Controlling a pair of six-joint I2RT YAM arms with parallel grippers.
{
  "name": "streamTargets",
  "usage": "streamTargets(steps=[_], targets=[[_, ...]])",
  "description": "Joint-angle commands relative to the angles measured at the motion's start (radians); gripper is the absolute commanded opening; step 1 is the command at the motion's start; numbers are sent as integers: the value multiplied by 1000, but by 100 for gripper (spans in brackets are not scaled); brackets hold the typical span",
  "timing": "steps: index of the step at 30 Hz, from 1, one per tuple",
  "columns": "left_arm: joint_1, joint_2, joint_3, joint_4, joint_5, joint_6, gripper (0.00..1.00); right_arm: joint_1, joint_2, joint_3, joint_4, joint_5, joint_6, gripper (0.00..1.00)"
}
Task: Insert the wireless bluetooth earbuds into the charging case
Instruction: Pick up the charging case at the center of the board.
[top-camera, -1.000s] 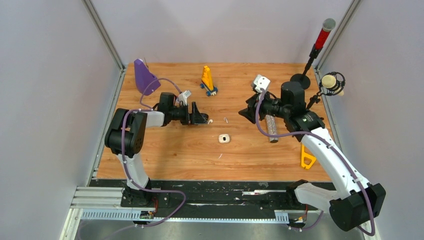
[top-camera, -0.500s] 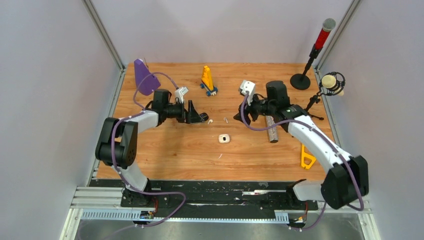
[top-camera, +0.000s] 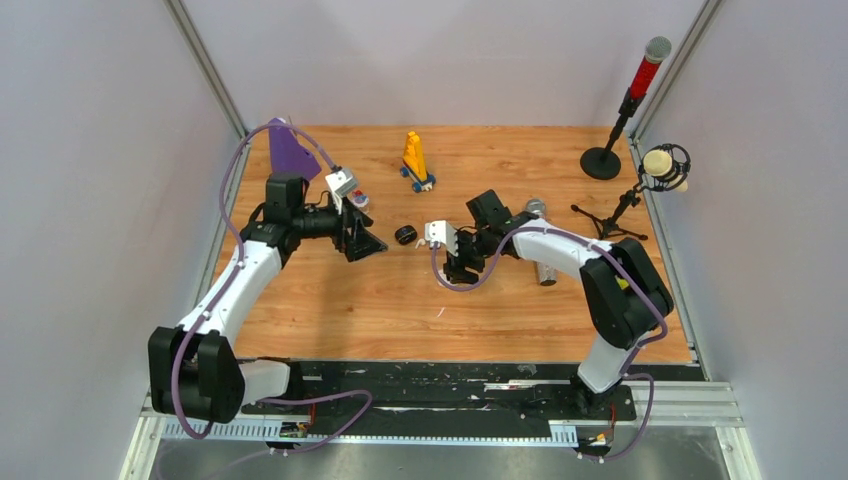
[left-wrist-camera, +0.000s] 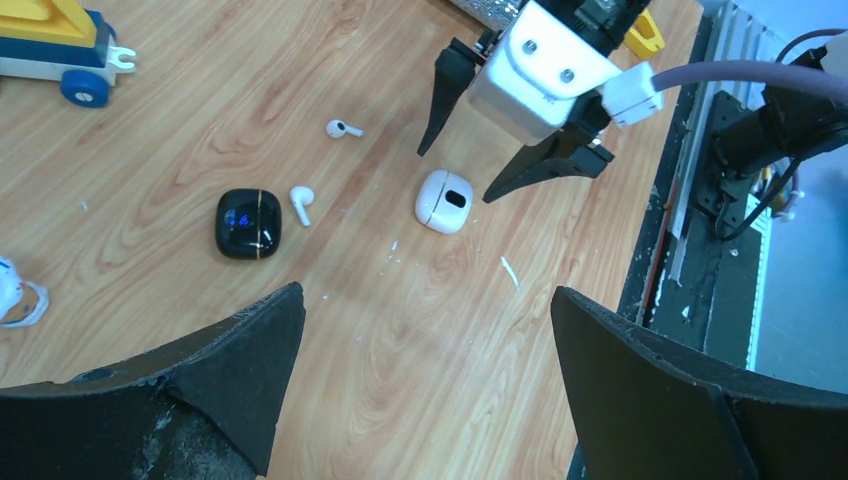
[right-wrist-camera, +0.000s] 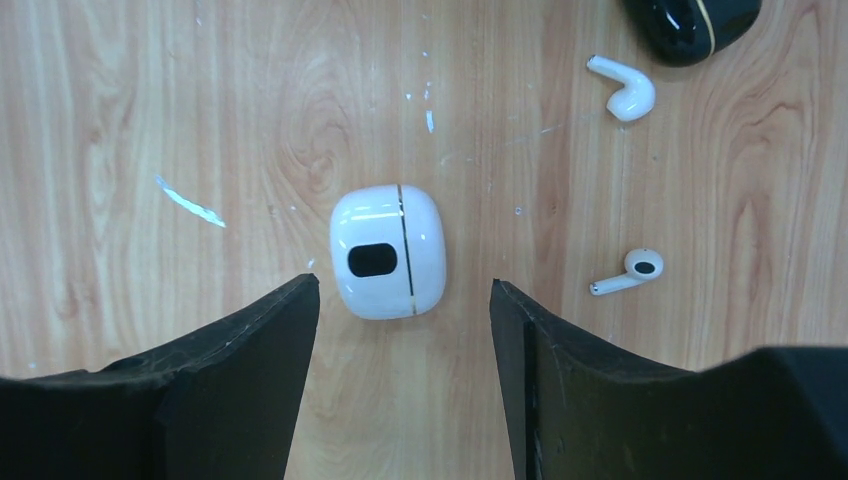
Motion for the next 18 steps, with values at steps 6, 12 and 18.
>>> streamTargets(steps=[6,12,18], targets=[[30,-51,-15,-39,-11,94,100,5,126,85,-37,14,-189,65],[30,-39,-21,-14,-18,74,100,33,120,45,-51,-6,-226,58],[30,-3,-23,-6,6,64,100,38,84,13,-34,-37,-281,56]])
